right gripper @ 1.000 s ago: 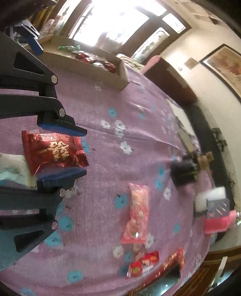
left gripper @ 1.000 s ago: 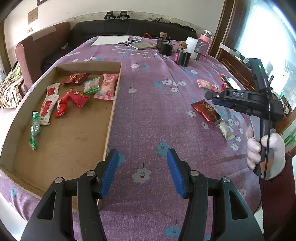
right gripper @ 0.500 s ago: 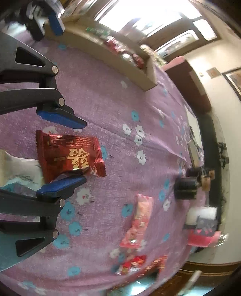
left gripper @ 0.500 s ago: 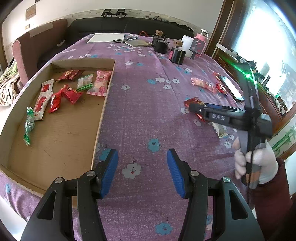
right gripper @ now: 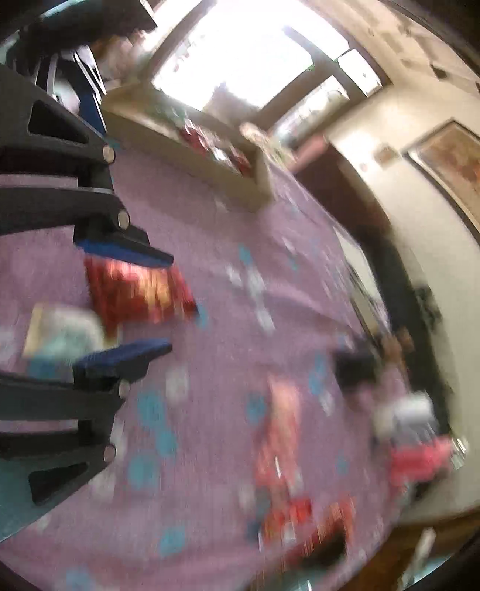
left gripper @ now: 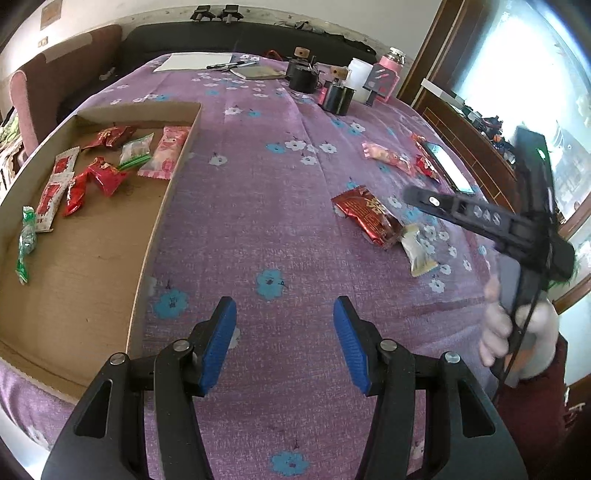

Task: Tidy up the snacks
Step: 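Grasp the white wrapped candy with the right tool, then grasp the dark red bag with the left tool, then carry the dark red bag and white candy with both tools over the box, then open both tools to drop the dark red bag and white candy into the box, then move both tools back from the box toward the remaining snacks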

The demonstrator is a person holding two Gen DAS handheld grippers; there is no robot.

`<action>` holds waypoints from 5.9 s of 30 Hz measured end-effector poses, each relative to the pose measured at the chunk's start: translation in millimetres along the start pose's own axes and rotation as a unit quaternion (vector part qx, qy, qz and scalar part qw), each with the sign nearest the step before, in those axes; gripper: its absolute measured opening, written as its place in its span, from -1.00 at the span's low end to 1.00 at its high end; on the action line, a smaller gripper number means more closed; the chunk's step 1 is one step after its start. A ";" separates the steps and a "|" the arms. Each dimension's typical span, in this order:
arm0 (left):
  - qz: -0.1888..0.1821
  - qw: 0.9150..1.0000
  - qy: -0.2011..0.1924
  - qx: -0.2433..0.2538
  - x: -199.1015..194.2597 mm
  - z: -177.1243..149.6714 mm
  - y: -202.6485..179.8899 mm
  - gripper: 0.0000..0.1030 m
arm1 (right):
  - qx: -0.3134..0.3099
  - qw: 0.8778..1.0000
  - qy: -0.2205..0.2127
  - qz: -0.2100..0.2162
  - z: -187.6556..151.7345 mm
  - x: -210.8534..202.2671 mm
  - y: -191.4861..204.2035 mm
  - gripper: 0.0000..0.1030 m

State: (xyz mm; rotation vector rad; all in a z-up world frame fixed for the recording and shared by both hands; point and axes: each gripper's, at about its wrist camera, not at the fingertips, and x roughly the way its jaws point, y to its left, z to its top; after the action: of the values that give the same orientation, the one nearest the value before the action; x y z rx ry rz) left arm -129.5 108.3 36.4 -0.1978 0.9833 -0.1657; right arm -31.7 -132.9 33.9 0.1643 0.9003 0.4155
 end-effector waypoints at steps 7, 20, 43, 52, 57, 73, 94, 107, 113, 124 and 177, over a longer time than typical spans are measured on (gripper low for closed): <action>-0.038 0.998 0.019 -0.036 9.5 10.0 5.9 0.04 | -0.065 0.997 0.040 -0.024 -30.7 0.6 18.3 -0.14; -0.071 0.995 0.043 -0.064 40.3 57.2 -28.7 0.03 | 0.032 0.999 0.000 -0.021 -29.1 -2.1 -37.9 -0.42; -0.031 0.999 0.029 0.018 104.3 75.0 -92.9 0.57 | 0.052 0.999 -0.006 -0.013 -30.0 -6.8 -47.5 -0.39; 0.013 0.998 0.001 0.066 103.4 74.1 -88.7 -0.30 | 0.054 0.998 -0.009 -0.018 -29.6 -7.1 -47.7 -0.39; -0.010 0.999 0.009 0.038 96.1 73.6 -71.3 -0.30 | 0.057 0.998 -0.011 -0.018 -28.9 -7.2 -48.7 -0.40; -0.080 0.995 -0.043 -0.044 10.9 46.2 0.4 -0.30 | 0.069 0.997 -0.018 -0.031 -28.3 -7.7 -52.4 -0.41; 0.009 0.974 -0.115 -0.196 -59.9 1.4 178.5 -0.29 | -0.049 0.998 -0.002 0.045 2.3 1.9 99.0 -0.42; 0.033 0.976 -0.072 -0.203 -25.0 16.7 204.5 -0.29 | -0.177 0.978 0.052 0.092 2.3 79.5 249.2 -0.43; 0.033 0.974 -0.071 -0.214 -21.8 18.1 213.0 -0.27 | -0.190 0.975 0.075 0.083 -1.7 112.9 269.0 -0.43; 0.017 0.972 -0.078 -0.219 -32.2 17.5 207.8 -0.10 | -0.184 0.976 0.076 0.093 -1.7 115.4 268.6 -0.31; 0.186 0.980 -0.074 -0.012 -41.9 0.3 64.7 -0.10 | -0.057 0.997 0.004 0.051 -26.0 19.0 114.3 -0.10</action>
State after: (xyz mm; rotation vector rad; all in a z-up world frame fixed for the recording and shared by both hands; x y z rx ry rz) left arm -148.8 180.5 54.8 -0.0447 0.8568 0.2013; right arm -73.8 -22.0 39.5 0.1043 0.8752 0.5615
